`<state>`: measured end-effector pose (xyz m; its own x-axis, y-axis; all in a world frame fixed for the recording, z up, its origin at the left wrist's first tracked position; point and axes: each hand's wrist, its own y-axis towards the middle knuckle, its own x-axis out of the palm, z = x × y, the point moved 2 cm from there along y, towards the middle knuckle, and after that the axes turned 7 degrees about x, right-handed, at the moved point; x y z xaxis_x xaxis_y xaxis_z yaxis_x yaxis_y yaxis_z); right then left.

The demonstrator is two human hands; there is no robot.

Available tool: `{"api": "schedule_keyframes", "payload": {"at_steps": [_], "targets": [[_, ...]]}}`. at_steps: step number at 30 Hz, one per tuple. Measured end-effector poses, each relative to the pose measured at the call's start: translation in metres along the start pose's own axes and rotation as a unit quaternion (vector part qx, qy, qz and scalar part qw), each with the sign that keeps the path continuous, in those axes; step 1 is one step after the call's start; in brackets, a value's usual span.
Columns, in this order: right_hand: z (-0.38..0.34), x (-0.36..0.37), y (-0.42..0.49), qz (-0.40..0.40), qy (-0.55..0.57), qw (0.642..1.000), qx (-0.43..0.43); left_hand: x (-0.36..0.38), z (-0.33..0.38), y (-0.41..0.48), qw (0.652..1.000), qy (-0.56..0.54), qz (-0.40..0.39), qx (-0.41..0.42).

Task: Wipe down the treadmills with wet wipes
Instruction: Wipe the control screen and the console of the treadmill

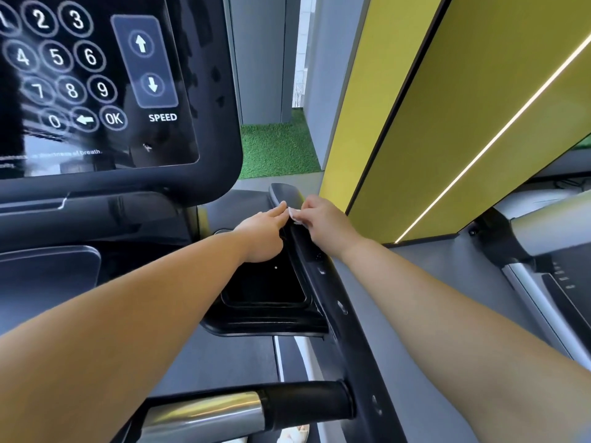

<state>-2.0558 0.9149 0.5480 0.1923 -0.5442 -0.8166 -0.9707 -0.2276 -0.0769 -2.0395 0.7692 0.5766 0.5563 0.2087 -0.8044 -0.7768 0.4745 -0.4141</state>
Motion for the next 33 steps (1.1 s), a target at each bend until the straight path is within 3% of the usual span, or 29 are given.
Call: {"api": "schedule_keyframes", "payload": {"at_steps": [2, 8, 14, 17, 21, 23, 27, 30, 33], "targets": [[0.006, 0.002, -0.011, 0.001, 0.004, 1.0, -0.019, -0.001, 0.0, 0.0, 1.0, 0.003, -0.001, 0.0], [0.016, -0.002, -0.043, -0.111, 0.108, 0.986, 0.067, -0.001, -0.005, 0.001, 1.0, 0.002, -0.013, 0.003], [0.003, 0.001, 0.009, -0.058, 0.04, 0.996, 0.051, -0.008, -0.003, -0.002, 1.0, -0.003, 0.006, 0.005], [0.002, -0.003, -0.014, -0.027, -0.005, 0.999, -0.039, -0.006, -0.003, -0.002, 1.0, 0.015, 0.012, 0.017], [0.014, -0.011, -0.064, -0.094, -0.042, 0.991, -0.081, -0.008, -0.001, -0.004, 1.0, 0.013, -0.002, 0.014], [0.019, -0.012, -0.071, -0.088, -0.043, 0.99, -0.105, -0.008, -0.001, -0.003, 1.0, 0.017, -0.007, 0.014], [0.011, -0.008, -0.033, -0.073, -0.012, 0.997, -0.027, -0.005, -0.002, -0.002, 1.0, 0.009, -0.01, 0.01], [0.007, 0.001, -0.013, -0.015, -0.019, 0.999, -0.048, -0.004, -0.003, -0.001, 1.0, 0.005, -0.005, 0.009], [0.008, -0.001, -0.024, -0.022, -0.002, 0.999, -0.043, -0.002, -0.004, 0.001, 1.0, 0.007, -0.005, 0.007]]}}
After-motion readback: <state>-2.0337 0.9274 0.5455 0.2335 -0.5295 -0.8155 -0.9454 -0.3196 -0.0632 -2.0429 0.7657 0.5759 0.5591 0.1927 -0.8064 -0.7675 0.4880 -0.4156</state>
